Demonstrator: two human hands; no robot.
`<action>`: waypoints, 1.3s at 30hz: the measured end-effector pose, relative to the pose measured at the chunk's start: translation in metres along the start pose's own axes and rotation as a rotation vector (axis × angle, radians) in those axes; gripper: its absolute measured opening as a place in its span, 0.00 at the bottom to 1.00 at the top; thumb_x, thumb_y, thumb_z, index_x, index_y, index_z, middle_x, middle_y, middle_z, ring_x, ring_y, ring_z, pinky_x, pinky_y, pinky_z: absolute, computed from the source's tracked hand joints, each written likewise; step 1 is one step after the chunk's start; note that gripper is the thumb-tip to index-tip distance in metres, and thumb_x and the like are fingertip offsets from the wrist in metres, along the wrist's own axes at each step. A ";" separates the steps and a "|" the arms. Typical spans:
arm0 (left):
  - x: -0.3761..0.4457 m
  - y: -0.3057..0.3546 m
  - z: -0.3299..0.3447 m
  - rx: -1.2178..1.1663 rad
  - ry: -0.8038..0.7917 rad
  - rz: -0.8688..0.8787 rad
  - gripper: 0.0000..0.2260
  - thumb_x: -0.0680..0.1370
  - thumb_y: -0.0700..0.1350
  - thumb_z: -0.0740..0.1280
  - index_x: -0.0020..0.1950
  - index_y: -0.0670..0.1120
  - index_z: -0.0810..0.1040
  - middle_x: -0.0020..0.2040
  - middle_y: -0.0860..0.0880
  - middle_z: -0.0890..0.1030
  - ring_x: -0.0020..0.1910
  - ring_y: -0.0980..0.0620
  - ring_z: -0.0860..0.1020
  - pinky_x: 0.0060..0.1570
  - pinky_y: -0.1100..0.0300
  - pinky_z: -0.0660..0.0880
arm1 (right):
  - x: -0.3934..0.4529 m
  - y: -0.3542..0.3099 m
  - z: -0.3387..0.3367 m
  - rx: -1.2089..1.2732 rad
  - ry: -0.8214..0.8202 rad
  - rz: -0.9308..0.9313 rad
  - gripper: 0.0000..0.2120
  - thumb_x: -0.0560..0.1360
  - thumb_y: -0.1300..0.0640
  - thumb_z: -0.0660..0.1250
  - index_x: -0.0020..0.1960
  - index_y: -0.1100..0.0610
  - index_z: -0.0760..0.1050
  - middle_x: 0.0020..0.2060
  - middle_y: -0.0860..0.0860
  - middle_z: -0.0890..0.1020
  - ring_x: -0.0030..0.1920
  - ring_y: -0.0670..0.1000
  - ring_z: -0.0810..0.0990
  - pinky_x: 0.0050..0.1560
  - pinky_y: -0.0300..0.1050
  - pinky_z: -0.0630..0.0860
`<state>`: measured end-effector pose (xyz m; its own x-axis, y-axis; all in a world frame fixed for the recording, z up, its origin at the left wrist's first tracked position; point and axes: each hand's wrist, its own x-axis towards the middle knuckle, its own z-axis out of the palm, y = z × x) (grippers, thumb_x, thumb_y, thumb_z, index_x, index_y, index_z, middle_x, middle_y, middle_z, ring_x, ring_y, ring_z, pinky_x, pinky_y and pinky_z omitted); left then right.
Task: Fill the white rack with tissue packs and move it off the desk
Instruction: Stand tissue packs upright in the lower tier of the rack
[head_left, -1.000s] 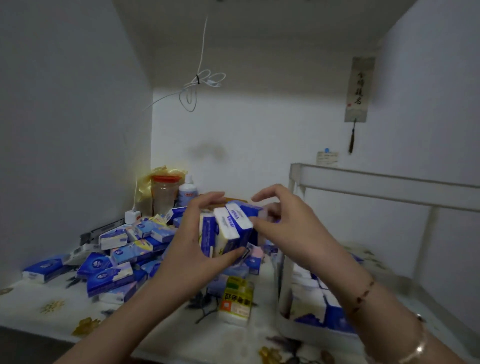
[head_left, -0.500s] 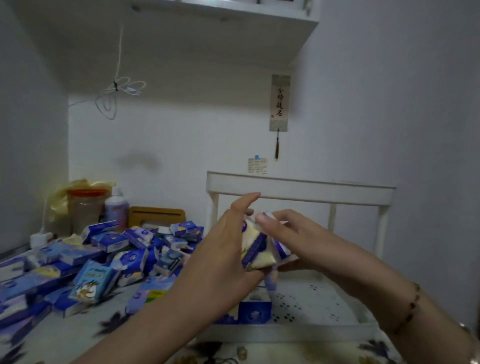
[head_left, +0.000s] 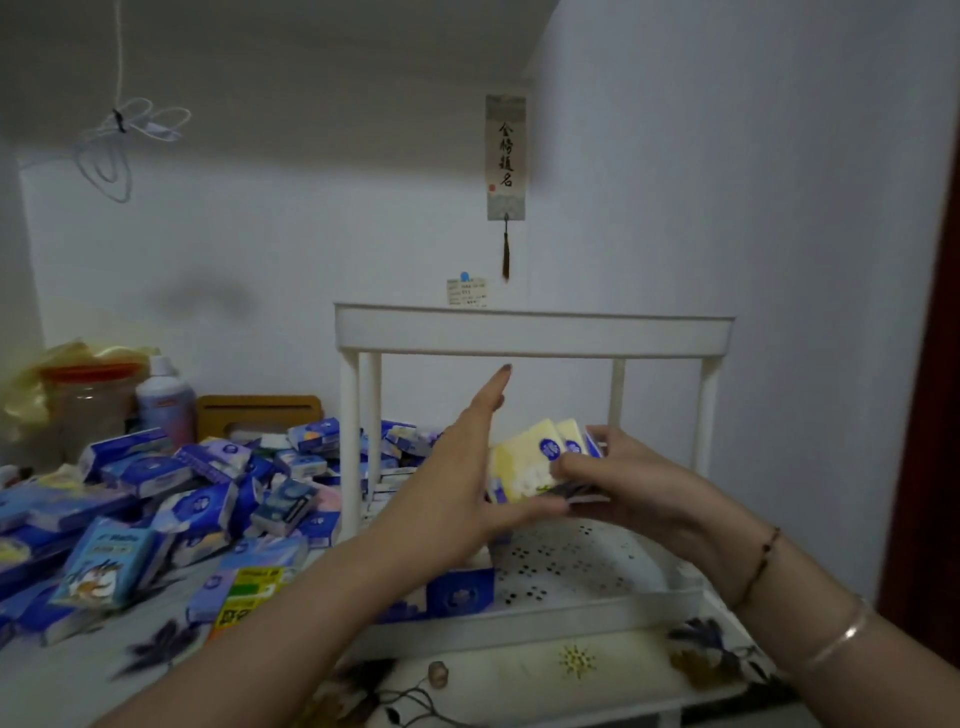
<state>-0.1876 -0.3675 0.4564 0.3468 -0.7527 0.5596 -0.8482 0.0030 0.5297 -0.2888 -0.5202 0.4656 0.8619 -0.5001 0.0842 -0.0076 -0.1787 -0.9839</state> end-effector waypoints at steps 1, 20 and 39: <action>0.003 -0.006 -0.003 -0.024 0.010 -0.056 0.38 0.73 0.61 0.65 0.77 0.59 0.49 0.75 0.58 0.60 0.70 0.64 0.61 0.65 0.65 0.62 | 0.005 0.003 -0.007 -0.009 0.015 -0.006 0.24 0.68 0.63 0.71 0.62 0.62 0.69 0.48 0.57 0.83 0.43 0.51 0.84 0.40 0.43 0.80; 0.008 -0.076 0.019 0.612 -0.379 -0.441 0.23 0.83 0.53 0.43 0.79 0.54 0.47 0.79 0.53 0.45 0.78 0.46 0.45 0.73 0.39 0.44 | 0.060 0.046 0.025 -0.653 -0.296 -0.016 0.48 0.65 0.58 0.71 0.75 0.40 0.48 0.72 0.51 0.61 0.66 0.52 0.70 0.65 0.51 0.72; 0.006 -0.072 0.019 0.537 -0.350 -0.413 0.21 0.83 0.58 0.43 0.76 0.61 0.54 0.79 0.53 0.54 0.78 0.45 0.50 0.72 0.37 0.45 | 0.054 0.076 0.036 -0.461 -0.295 0.108 0.26 0.74 0.66 0.67 0.69 0.53 0.65 0.64 0.51 0.76 0.63 0.50 0.75 0.65 0.48 0.72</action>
<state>-0.1318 -0.3844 0.4092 0.6069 -0.7883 0.1007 -0.7864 -0.5775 0.2192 -0.2250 -0.5303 0.3893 0.9489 -0.2894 -0.1261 -0.2675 -0.5247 -0.8082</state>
